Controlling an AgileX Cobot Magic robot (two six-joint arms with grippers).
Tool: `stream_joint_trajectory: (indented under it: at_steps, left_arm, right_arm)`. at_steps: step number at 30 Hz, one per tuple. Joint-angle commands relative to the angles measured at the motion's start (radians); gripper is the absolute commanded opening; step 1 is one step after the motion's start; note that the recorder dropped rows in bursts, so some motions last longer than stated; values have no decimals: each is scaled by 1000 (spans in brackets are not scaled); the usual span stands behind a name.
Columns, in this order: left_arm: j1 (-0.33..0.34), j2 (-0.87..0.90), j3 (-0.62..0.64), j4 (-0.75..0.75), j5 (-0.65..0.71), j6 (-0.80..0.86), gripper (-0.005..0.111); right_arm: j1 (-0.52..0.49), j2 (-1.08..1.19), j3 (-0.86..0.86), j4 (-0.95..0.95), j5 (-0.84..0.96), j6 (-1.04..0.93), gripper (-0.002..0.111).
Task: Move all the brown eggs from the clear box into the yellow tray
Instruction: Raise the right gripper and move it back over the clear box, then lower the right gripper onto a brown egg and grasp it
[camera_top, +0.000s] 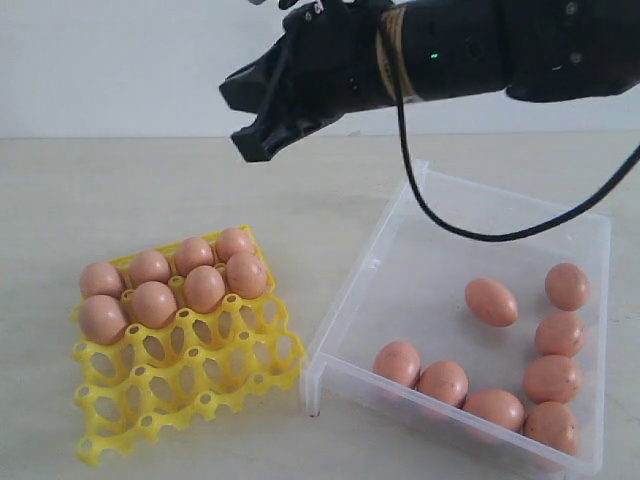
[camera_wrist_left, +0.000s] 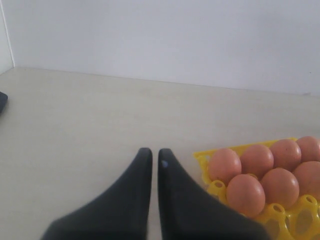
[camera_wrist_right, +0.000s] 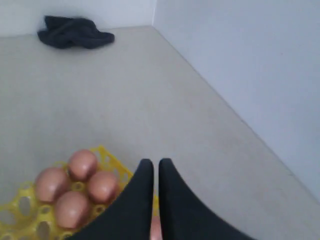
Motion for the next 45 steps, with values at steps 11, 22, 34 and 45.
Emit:
stream_joint_trajectory:
  at_steps: [11,22,34,45]
  left_arm:
    - [3,-3,3,2,-2,0,4]
    - [3,-3,3,2,-4,0,4]
    - [3,-3,3,2,-4,0,4]
    - [3,-3,3,2,-4,0,4]
  right_arm:
    - [-1,-61,7,69,1051,-66,0]
    - [-308,-26,7,1402,1168,-1191,0]
    - [-357,-17,5,1629,1487,-1540,1]
    - [-357,-17,5,1745,1471,-1552,50]
